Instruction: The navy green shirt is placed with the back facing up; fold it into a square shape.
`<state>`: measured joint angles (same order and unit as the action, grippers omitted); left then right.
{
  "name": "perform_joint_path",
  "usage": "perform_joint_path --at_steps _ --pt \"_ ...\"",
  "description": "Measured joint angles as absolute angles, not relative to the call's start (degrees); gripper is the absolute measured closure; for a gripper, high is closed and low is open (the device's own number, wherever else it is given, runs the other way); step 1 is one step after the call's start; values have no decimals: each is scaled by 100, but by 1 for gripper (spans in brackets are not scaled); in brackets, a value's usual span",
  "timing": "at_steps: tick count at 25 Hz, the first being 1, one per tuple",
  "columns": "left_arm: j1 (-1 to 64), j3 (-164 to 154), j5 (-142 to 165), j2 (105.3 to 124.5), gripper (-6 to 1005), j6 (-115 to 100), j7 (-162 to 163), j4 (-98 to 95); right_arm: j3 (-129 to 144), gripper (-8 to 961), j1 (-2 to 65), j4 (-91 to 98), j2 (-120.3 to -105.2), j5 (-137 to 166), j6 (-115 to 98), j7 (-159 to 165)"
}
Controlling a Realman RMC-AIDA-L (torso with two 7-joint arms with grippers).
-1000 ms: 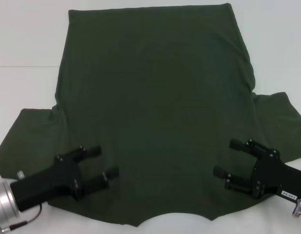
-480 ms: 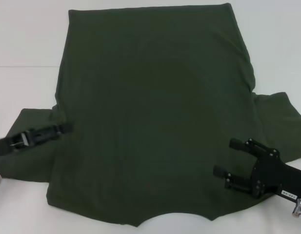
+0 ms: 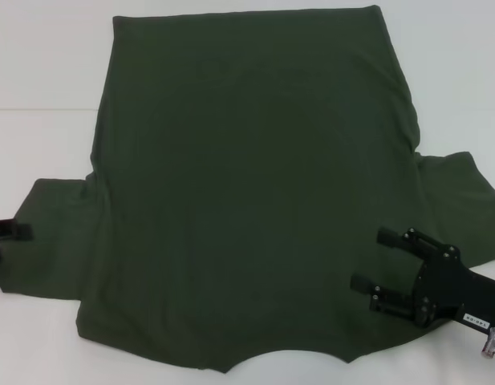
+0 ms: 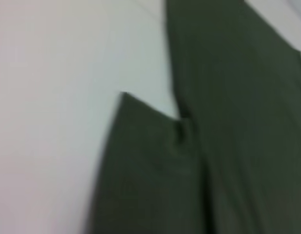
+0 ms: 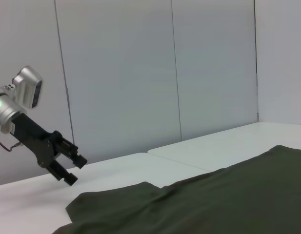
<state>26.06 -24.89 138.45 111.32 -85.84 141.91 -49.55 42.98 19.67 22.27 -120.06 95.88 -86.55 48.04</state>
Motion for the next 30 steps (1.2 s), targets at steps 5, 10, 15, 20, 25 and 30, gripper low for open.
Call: perform_joint_path --at_steps 5,10,15,20,25,30 --pt "2615 -2486 14006 11000 172 -8247 14346 -4654 4298 68 1973 2232 -12006 9589 -8658 4811" --pt "2640 -2490 14092 10926 172 -7872 14359 -4303 4298 69 1971 2239 -12006 9589 -8658 4814" --pt "2680 -2498 14098 10920 172 -7651 14354 -4133 4298 69 1969 2241 -12005 9589 -8658 4816" --pt "2724 -2531 14102 10917 171 -7433 14327 -3952 4298 69 1969 2241 -12005 9588 -8657 4816" --pt "2724 -2561 14116 10916 171 -7318 14324 -3860 4298 69 1968 2241 -12006 9581 -8657 4816" --pt "2726 -2562 14162 10915 171 -7255 14322 -3838 4298 69 1969 2248 -12006 9579 -8657 4816"
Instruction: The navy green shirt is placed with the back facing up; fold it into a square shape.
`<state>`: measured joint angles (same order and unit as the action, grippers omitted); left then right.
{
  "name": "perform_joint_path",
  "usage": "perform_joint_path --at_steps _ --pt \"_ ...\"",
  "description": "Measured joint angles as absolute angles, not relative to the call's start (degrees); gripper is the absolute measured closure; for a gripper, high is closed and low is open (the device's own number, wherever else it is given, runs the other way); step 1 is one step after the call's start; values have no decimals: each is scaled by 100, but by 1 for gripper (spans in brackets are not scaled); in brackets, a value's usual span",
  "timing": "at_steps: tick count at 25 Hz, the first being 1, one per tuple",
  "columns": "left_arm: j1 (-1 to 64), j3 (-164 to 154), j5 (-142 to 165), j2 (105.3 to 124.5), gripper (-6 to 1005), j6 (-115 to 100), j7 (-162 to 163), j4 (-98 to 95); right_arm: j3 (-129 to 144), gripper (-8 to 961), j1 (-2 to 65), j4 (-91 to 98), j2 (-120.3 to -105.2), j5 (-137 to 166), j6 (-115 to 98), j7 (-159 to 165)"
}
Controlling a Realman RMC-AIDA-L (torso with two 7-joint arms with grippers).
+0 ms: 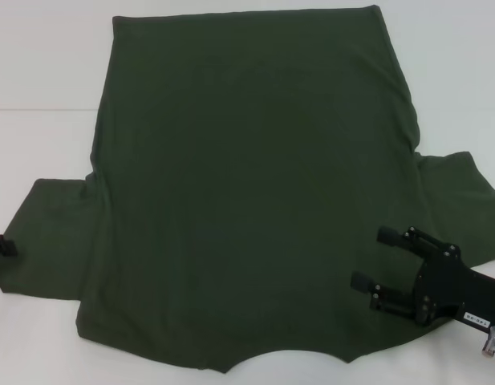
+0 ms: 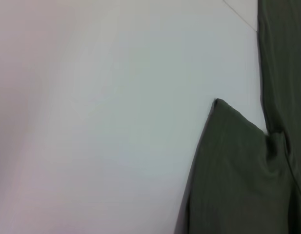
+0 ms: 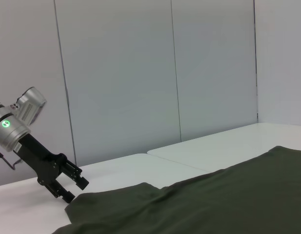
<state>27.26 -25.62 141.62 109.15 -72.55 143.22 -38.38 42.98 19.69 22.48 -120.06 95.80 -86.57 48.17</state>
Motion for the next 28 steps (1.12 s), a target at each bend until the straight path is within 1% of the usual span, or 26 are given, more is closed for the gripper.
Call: perform_joint_path --at_steps 14,21,28 --pt "2824 -2551 14140 10960 172 -7246 14283 -3697 4298 68 1978 2250 -12006 9570 -8657 4816" --pt "2952 -2560 14177 11043 171 -7279 14248 -3672 4298 68 1978 2250 -12006 9571 -8657 4816" --pt "2993 -2637 14181 11050 171 -7264 14247 -3670 4298 68 1978 2249 -12006 9561 -8657 4816"
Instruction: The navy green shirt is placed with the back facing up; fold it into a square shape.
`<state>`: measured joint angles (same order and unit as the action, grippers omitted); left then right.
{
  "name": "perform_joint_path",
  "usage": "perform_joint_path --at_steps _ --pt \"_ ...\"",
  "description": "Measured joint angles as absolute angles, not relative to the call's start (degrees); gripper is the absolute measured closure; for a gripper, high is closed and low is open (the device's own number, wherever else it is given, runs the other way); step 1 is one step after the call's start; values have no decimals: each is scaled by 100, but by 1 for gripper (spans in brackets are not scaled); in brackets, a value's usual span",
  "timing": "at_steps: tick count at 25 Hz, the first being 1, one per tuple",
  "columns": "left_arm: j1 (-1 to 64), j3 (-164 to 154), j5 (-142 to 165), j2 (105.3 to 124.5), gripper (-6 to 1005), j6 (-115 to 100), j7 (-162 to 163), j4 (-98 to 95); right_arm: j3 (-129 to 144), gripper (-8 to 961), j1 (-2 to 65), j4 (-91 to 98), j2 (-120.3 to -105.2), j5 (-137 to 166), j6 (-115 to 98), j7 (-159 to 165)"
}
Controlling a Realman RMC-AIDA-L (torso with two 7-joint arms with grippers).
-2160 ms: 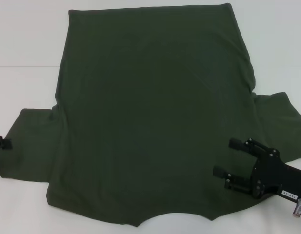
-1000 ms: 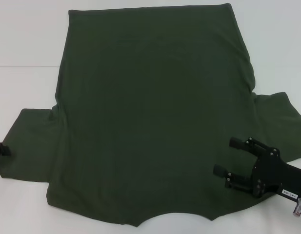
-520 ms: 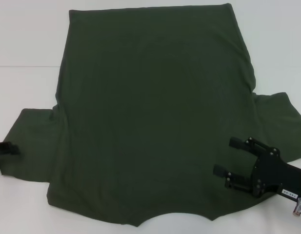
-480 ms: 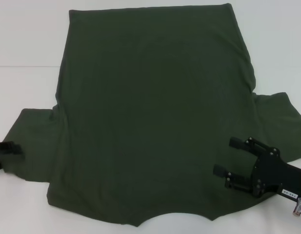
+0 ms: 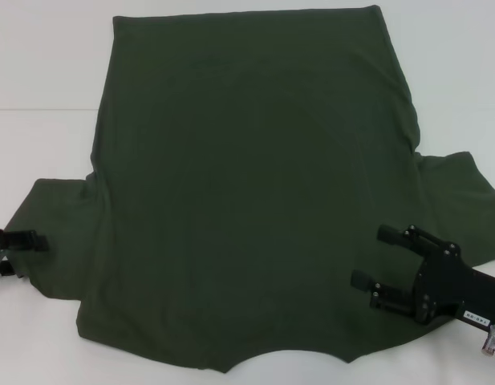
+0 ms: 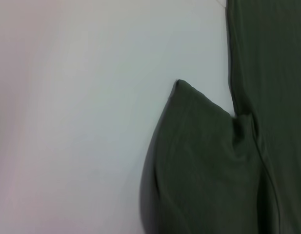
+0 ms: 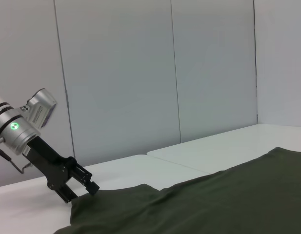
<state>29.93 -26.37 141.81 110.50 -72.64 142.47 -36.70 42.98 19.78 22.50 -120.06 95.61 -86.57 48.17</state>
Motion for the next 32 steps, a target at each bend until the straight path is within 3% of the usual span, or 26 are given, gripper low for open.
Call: perform_joint_path --at_steps 19,24,27,32 --pt "3080 -3457 14362 11112 317 -7044 14464 -4080 4245 69 1986 2247 -12006 9554 -8784 4833" --pt "3084 -3433 14363 11111 562 -7039 14492 -4125 4236 69 1986 2254 -12006 9551 -8794 4834" --pt "3085 -3446 14378 11115 802 -7037 14491 -4125 4236 70 1986 2261 -12006 9549 -8796 4834" --pt "3072 -3418 14354 11136 983 -7005 14440 -4135 4236 70 1986 2267 -12006 9545 -8799 4834"
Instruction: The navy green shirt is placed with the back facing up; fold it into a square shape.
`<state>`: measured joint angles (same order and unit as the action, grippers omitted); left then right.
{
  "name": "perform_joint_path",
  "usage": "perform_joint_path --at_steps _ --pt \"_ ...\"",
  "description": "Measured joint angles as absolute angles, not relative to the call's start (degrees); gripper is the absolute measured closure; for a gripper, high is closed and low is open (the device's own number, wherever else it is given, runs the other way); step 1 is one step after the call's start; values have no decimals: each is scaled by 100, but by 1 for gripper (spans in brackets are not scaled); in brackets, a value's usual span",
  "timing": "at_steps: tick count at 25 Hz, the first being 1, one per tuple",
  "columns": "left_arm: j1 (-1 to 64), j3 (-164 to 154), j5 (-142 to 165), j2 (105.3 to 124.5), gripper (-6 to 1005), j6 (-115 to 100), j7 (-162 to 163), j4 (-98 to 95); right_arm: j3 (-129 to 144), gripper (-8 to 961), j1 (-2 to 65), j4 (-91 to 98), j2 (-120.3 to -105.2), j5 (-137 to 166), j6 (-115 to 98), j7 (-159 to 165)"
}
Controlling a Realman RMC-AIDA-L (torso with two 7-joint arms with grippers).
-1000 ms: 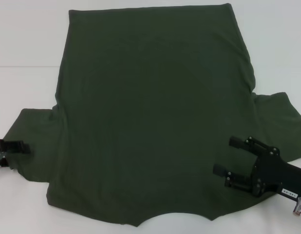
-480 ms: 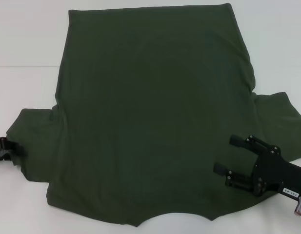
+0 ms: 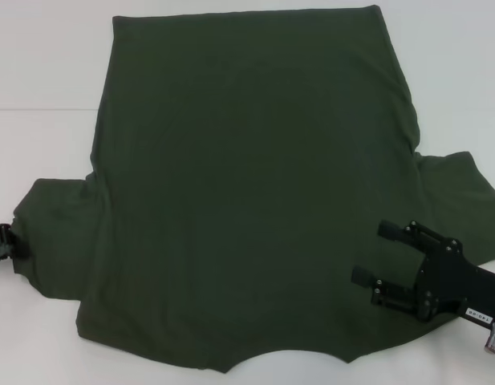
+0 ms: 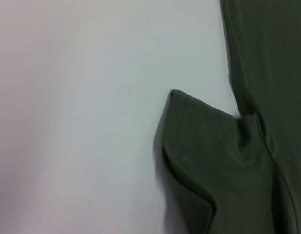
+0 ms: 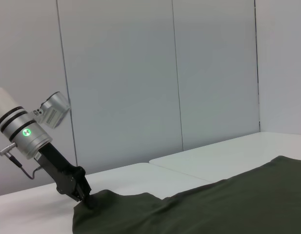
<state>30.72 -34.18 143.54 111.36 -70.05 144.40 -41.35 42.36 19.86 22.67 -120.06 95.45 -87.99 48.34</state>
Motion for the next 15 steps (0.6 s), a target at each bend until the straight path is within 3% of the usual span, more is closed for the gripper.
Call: perform_joint_path --at_steps 15 --pt "2987 -3396 14347 11087 991 -6988 14396 -4638 4236 70 2018 2277 -12006 9536 -8808 4834"
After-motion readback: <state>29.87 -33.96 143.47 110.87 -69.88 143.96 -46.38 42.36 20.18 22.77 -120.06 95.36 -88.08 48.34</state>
